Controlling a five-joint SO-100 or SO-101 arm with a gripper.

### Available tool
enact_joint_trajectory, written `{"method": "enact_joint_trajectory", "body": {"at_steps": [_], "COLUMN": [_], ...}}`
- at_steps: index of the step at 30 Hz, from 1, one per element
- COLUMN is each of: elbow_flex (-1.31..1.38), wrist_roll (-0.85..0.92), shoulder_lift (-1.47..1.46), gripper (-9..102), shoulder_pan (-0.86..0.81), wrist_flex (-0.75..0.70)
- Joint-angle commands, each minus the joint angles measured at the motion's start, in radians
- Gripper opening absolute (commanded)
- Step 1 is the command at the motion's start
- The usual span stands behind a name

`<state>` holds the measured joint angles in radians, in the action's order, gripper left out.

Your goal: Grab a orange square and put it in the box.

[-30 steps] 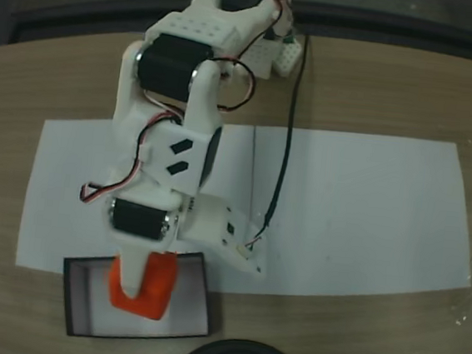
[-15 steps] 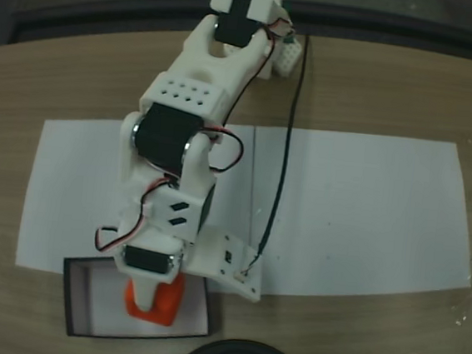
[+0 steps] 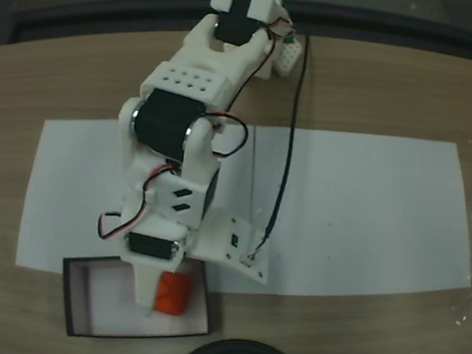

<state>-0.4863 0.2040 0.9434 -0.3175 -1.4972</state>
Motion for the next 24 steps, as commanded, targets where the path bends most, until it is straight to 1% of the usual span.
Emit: {"method": "enact_joint_trajectory", "body": {"at_steps": [1,2,4,6,9,12,17,21,24], "elbow_flex": [0.15,0.201,0.318,0.399,0.364,0.233,-0.106,-0.42,-0.673], "wrist_roll": [-0.005,-0.005,-0.005,-0.014,-0.133,-0.184,-0.184,-0.184,-0.184], "shoulder_lift": [0.051,0.051,0.051,0.06,0.169,0.322,0.65,0.959,1.197], "gripper": [27,24,13,0,0,-1,0,0,0], "shoulder_pan": [0.003,0.006,0.017,0.021,-0.005,0.002,0.081,0.202,0.291], "wrist_flex": [-0.075,-0.121,-0.222,-0.249,-0.245,-0.245,-0.241,-0.236,-0.198]}}
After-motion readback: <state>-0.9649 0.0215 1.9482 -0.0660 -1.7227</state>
